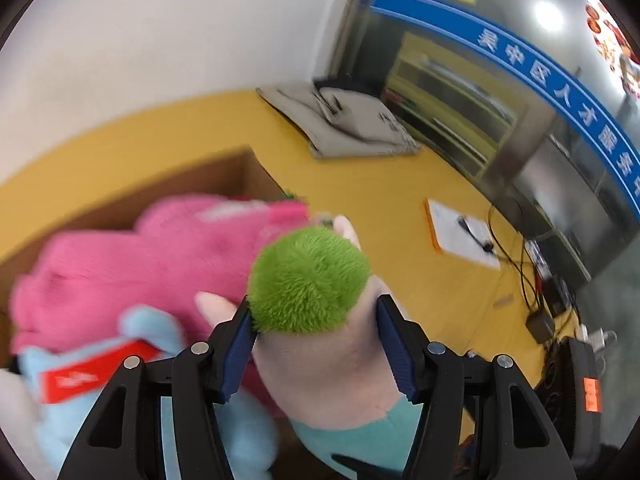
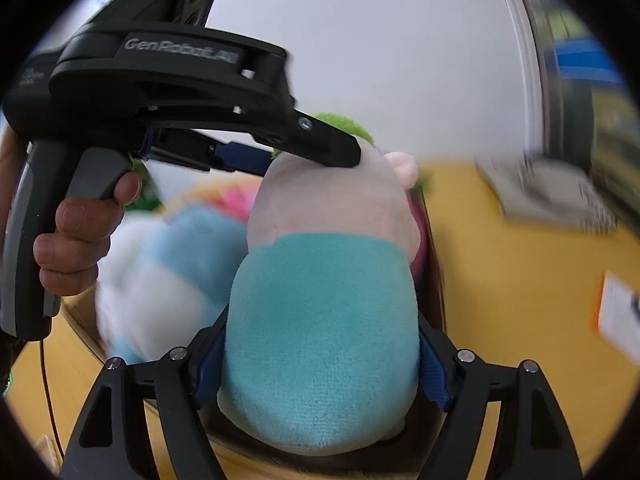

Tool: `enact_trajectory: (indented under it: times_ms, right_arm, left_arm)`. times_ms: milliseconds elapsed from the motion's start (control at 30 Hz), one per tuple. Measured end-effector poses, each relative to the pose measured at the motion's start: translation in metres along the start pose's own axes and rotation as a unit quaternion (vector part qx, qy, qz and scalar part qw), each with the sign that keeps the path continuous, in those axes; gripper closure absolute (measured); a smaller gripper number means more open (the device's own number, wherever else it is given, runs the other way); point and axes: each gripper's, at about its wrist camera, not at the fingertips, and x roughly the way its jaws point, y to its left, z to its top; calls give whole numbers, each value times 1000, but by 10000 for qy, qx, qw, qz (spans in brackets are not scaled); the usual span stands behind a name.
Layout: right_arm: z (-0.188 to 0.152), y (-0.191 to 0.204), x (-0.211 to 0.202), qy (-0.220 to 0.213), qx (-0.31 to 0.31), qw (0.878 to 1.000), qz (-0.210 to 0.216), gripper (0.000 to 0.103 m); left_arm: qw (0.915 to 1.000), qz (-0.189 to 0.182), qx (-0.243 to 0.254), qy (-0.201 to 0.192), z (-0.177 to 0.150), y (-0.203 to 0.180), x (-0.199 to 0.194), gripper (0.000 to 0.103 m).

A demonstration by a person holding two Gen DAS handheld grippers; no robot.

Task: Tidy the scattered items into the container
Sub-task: 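Lift the teal plush with both grippers and lower it into the box, then open both grippers and withdraw from the box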

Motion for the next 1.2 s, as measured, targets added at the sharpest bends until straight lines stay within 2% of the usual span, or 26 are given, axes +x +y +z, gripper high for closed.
enact_trajectory:
  times_ms: [133,333,367,400,467,533,600,633,667,733,867,967,1033,1067,1133,1200]
  right_arm:
    - [-4,-4,-5,423,53,9991,-57,27]
    - [-7,-15,-14,1029,-46,9947,4,27]
    - [-5,-20,-17,1147,23,9934,14,27]
    - [-4,-23,-20,1250,73,9921,-6,27]
    - [0,-25,-35,1201,-34,9927,-137,21]
    - [9,-23,-61,853,-166,9962,-64,22]
    - [18,-26,-71,654,-48,9978,4,28]
    - [20,-28,-66,662,-61,9978,-69,40]
    - [20,-30,-55,781,-109,9967,-179,55]
    - [9,-34,-27,1111,-73,9936,-212,58]
    - [4,-39,-25,1123,-66,9935,-160,58]
    - [-4,-39,-29,1073,-123,9938,-276,58]
    - [-7,-35,-31,1069,-137,9936,-332,58]
    - [-6,-35,-30,1080,-153,9933,-379,58]
    - [-7,-35,-29,1082,-176,9930,-442,58]
    - [-8,-35,-30,1039,-170,9933,-470,58]
  left_arm:
    - [9988,-371,-307,86,-11,10,10,35]
    - [9978,-515,-223,346,-17,0,20,29]
    - [9968,-576,-108,547,-17,-5,21,29]
    - [9969,-535,-65,568,-17,-11,23,28]
    - [9978,-298,7,585,-16,-19,28,27]
    - [9975,-286,-96,635,-16,-20,33,27]
    - [9974,-276,-154,654,-15,-20,38,26]
    - [9974,-266,-173,652,-15,-21,39,25]
    - [9975,-245,-180,638,-16,-21,39,25]
    - [9981,-144,-105,582,-18,-24,36,25]
    - [9978,-321,-361,464,-21,-20,9,25]
    - [9997,132,-171,142,-32,-27,-34,25]
    - [9989,454,18,-60,-53,-23,-76,20]
    - [9982,602,8,-58,-62,-15,-90,19]
    - [9927,1198,-123,55,-92,17,-120,19]
    - [9856,1622,-440,188,-119,54,-141,19]
